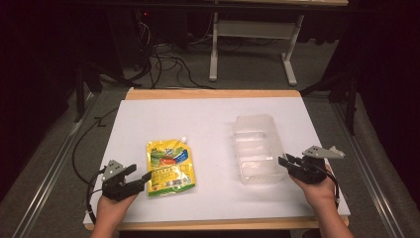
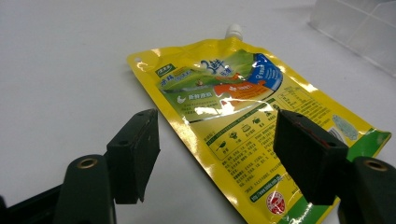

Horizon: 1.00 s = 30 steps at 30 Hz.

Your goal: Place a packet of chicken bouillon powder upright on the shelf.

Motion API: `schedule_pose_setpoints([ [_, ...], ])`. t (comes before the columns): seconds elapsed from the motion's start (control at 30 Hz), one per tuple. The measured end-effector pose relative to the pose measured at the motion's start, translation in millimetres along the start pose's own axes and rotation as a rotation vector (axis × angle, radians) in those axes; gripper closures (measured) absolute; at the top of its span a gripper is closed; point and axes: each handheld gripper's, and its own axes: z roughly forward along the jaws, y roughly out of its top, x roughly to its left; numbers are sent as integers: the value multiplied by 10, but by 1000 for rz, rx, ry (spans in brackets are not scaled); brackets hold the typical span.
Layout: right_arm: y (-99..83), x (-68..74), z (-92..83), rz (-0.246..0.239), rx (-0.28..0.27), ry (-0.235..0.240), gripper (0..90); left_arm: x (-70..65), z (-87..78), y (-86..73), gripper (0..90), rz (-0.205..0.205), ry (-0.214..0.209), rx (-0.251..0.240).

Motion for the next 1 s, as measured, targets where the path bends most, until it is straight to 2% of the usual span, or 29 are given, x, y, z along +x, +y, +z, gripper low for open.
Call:
schedule_pose_setpoints([
  [0.03, -1, 11, -7, -6, -1, 0, 719, 3, -2, -2, 317, -4, 2, -4],
  [0.1, -10, 3, -9, -4, -4, 10, 635, 9, 0, -5, 317, -7, 0, -2],
  [0.17, -18, 12, -13, 12, 3, 7, 617, 10, 3, -8, 317, -8, 2, 1],
  [0.2, -29, 13, -19, 12, 8, 6, 613, 9, 5, -9, 317, -8, 3, 2],
  [0.23, -43, 25, -59, 39, 9, 11, 616, 9, 3, -10, 317, -7, 3, 3],
  [0.37, -76, 58, -122, 57, 4, 31, 626, 1, -9, -11, 317, -7, 0, 2],
  [0.47, -80, 103, -118, 52, 10, 12, 625, 0, -5, -10, 317, -7, -3, 3],
  [0.87, -101, 141, -158, 74, 13, 15, 596, -11, 23, 3, 317, 4, -17, 5],
  [1.0, -100, 135, -164, 75, 2, 17, 527, -20, 36, 10, 321, 6, -18, 5],
])
